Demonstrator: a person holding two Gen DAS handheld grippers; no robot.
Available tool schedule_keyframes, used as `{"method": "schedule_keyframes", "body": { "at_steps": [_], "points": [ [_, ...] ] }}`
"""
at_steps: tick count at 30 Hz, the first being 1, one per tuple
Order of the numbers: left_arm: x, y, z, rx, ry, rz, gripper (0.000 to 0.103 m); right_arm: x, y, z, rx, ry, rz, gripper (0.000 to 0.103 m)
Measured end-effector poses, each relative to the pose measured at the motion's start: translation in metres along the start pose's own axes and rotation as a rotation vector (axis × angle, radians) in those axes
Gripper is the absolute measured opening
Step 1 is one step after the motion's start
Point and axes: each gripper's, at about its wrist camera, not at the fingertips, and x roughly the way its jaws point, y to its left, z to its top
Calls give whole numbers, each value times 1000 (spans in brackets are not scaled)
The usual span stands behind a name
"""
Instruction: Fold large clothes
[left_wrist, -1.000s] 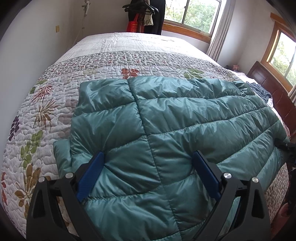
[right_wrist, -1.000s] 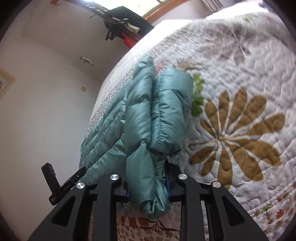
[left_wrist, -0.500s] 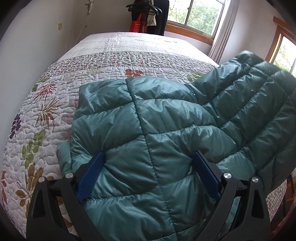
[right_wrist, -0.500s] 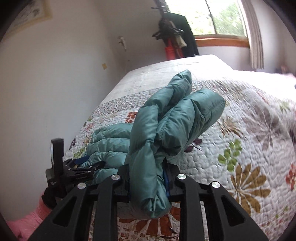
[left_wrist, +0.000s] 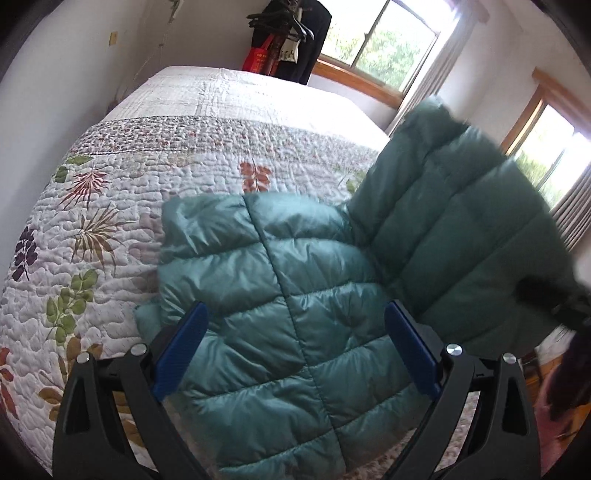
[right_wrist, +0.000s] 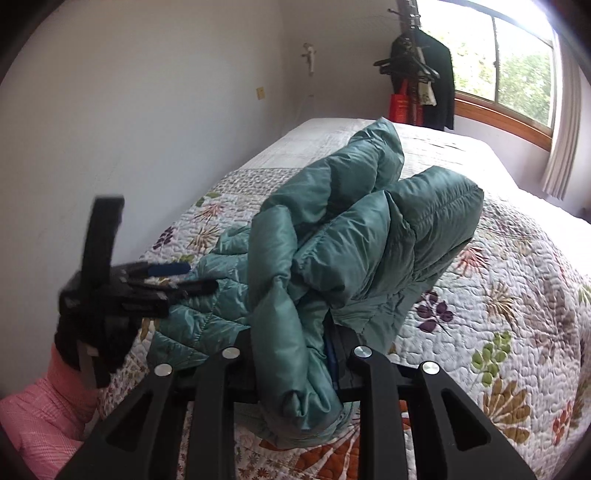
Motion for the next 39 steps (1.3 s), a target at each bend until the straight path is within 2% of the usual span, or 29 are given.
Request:
{"method": "schedule_keyframes", "body": {
  "at_steps": [5, 10, 19, 24, 30, 34, 36, 39],
  "points": [
    [-14, 27, 13, -99, 11, -160, 95, 28, 27, 1, -63, 60, 47, 25],
    [-7, 40, 15, -160, 21, -244, 95, 58, 55, -2, -127, 125, 72, 25],
    [-2, 51, 16, -190, 11, -250, 95, 99, 91, -19, -230, 215, 92, 30],
    [15, 54, 18, -186, 39, -279, 95, 118, 97, -26, -229, 255, 150, 35],
    [25, 35, 30, -100, 43, -302, 95, 123, 95, -29, -234, 260, 170, 38],
    [38, 21, 36, -39, 50, -228, 95, 120, 88, -27, -221, 256, 190, 38],
    [46, 19, 37, -33, 52, -214, 95, 117, 81, -25, -212, 252, 201, 40],
    [53, 25, 37, -40, 55, -211, 69, 111, 72, -24, -200, 238, 229, 45]
  ]
}}
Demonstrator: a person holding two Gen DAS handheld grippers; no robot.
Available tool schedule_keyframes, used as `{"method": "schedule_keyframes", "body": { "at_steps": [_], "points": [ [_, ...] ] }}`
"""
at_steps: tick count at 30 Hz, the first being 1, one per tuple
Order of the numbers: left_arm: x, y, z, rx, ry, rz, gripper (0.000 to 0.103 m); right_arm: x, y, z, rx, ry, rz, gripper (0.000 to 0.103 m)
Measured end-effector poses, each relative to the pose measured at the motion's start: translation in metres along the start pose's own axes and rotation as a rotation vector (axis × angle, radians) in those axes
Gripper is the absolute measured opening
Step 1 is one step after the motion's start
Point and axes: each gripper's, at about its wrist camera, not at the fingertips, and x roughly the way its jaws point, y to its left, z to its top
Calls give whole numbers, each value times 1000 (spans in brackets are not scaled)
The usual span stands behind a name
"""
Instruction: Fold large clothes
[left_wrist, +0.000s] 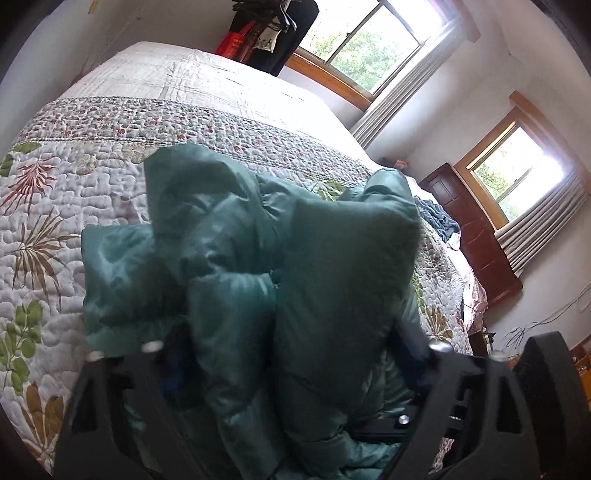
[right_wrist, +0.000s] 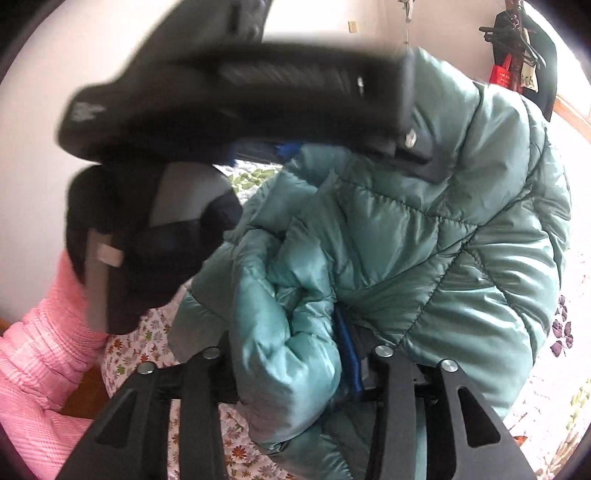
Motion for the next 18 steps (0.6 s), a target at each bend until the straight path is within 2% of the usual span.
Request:
{"method": "schedule_keyframes", "body": {
  "at_steps": [1, 5, 8, 10, 13, 18],
  "points": [
    [2, 3, 1, -9, 2, -9, 64, -2, -1, -1, 3, -6, 8, 46],
    [5, 11, 3, -37, 9, -44, 50, -2, 1, -8, 6, -19, 12, 45],
    [9, 15, 2, -45, 11, -62, 40, 0, 3, -17, -11, -25, -32, 33],
    [9, 17, 2, -51, 12, -78, 33, -4, 3, -19, -4, -29, -31, 25],
    [4, 13, 3, -36, -5, -105, 26, -17, 0, -20, 11, -45, -18, 20],
    [-19, -1, 10, -5, -61, -182, 22, -54, 12, -19, -41, -116, -44, 19]
  ]
}}
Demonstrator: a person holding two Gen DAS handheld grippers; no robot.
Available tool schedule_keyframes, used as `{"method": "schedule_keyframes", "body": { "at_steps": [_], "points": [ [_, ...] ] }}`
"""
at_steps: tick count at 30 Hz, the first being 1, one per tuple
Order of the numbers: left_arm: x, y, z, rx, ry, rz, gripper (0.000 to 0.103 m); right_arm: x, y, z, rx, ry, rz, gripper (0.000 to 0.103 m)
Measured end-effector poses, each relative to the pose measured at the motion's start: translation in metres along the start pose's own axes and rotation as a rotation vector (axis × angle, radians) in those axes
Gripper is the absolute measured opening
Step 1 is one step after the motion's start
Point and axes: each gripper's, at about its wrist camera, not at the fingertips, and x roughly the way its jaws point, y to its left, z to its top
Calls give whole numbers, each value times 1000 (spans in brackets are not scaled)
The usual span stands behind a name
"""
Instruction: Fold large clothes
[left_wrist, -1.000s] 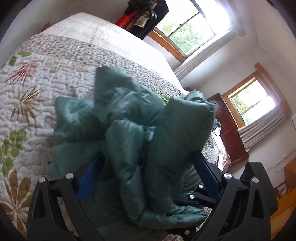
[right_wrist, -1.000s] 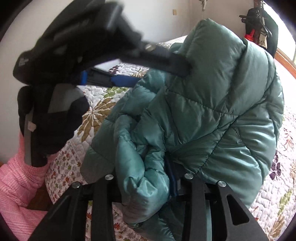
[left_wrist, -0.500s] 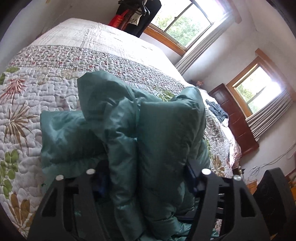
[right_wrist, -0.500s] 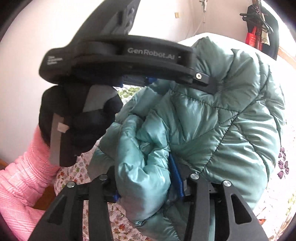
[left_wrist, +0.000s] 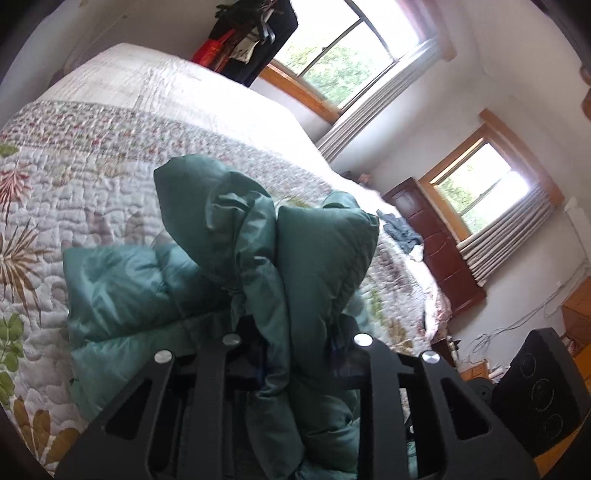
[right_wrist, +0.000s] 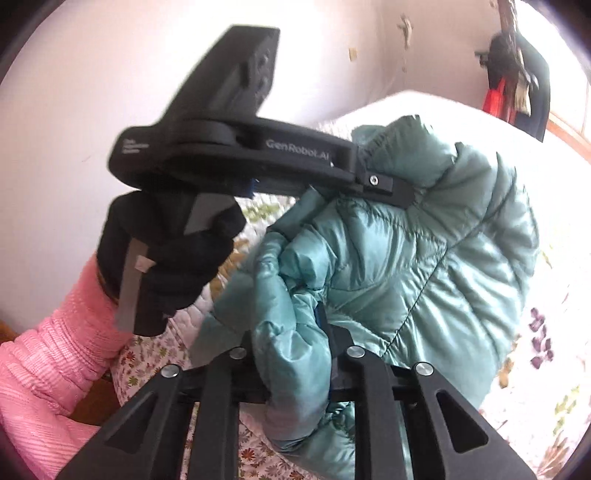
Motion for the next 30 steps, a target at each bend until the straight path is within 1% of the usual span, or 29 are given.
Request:
{"method": "schedule_keyframes", "body": {
  "at_steps": [2, 6, 9, 12, 14, 15, 16, 17, 18, 19, 20, 21, 22, 25, 26, 27, 28, 29, 30],
  "points": [
    [-13, -9, 5, 20, -21, -31, 22, -13, 8, 0, -30, -22, -7, 19],
    [-33, -10, 7, 26, -20, -43, 22, -15, 23, 0, -73, -15, 3, 20],
    [-41, 4, 3, 13, 8, -14, 22, -3, 26, -4, -91, 23, 23, 20],
    [-45, 33, -4, -44, 37, -1, 22, 12, 28, -2, -93, 67, 41, 21],
    [-44, 53, -8, -85, 48, -7, 22, 23, 31, -4, -93, 89, 46, 23],
    [-43, 61, -9, -94, 53, -9, 24, 29, 32, -4, -96, 97, 45, 25],
    [-42, 70, -9, -99, 58, -11, 26, 31, 31, -3, -97, 100, 47, 30],
    [-40, 76, -10, -103, 63, -14, 27, 36, 36, 8, -97, 107, 51, 33],
    [-37, 82, -10, -107, 70, -18, 29, 41, 37, 11, -98, 111, 57, 38],
    [-33, 89, -11, -108, 77, -24, 33, 41, 39, 15, -96, 110, 73, 45],
    [-31, 94, -12, -101, 84, -28, 36, 41, 38, 16, -91, 109, 110, 51],
    [-29, 98, -12, -94, 88, -30, 39, 38, 36, 15, -82, 108, 148, 59],
    [-27, 101, -13, -86, 89, -32, 41, 34, 33, 15, -70, 101, 183, 60],
    [-24, 106, -15, -79, 81, -39, 43, 12, 18, 15, -36, 89, 270, 60],
    [-23, 107, -15, -79, 79, -36, 43, 0, 8, 16, -1, 84, 323, 60],
    [-22, 109, -16, -77, 77, -33, 43, -8, -2, 17, 29, 74, 348, 58],
    [-23, 110, -16, -75, 75, -31, 43, -16, -11, 18, 58, 60, 350, 58],
    [-23, 111, -16, -77, 73, -35, 43, -25, -24, 21, 94, 40, 306, 58],
    [-24, 111, -18, -81, 72, -39, 43, -29, -33, 23, 111, 33, 245, 55]
  ]
}}
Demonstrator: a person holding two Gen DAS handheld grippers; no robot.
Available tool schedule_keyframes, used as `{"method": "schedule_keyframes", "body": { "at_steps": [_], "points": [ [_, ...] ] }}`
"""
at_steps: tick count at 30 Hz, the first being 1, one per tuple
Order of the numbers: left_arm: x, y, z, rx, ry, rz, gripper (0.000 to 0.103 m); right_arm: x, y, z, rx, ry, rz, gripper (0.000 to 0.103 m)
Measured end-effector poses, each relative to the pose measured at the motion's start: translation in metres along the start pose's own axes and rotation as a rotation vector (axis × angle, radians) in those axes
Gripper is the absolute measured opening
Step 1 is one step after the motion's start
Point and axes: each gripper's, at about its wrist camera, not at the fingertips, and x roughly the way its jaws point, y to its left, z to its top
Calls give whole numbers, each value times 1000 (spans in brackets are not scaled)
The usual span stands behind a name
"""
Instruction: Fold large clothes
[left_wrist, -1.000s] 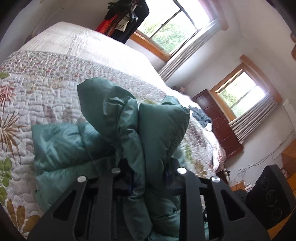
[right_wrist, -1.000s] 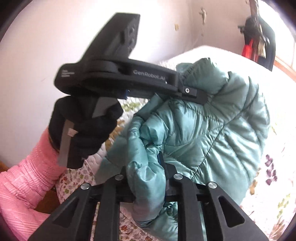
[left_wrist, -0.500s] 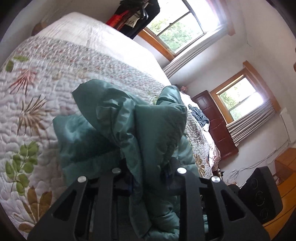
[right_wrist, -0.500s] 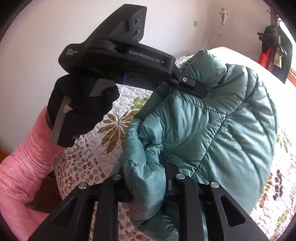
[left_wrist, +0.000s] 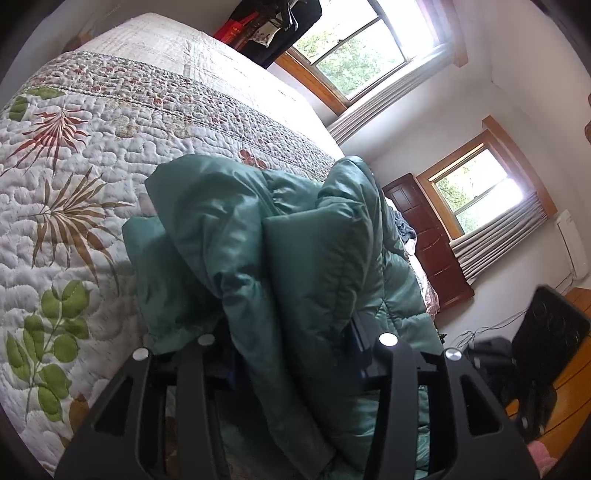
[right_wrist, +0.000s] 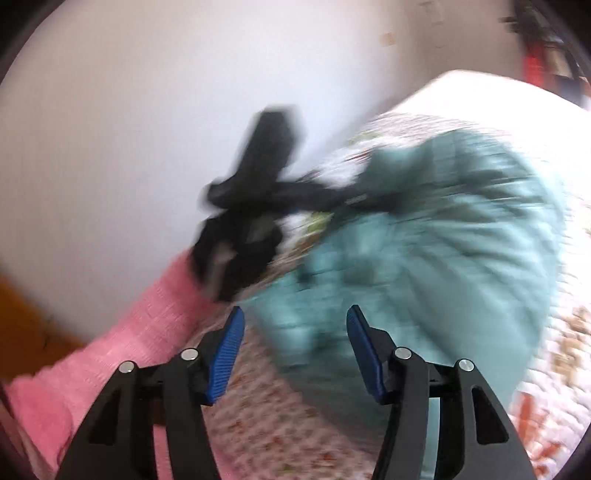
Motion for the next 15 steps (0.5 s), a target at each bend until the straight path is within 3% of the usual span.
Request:
{"method": "schedule_keyframes", "body": {
  "at_steps": [2, 8, 15],
  "points": [
    [-4, 0, -3, -4, -3, -5, 43, -3, -15, 3, 34, -4, -84, 50],
    [-23, -12, -8, 43, -24, -20, 40, 23, -12, -7, -5, 70, -44, 49],
    [-23, 14, -19, -16, 0, -23, 47, 50, -8, -16, -74, 108, -128, 49]
  ]
}}
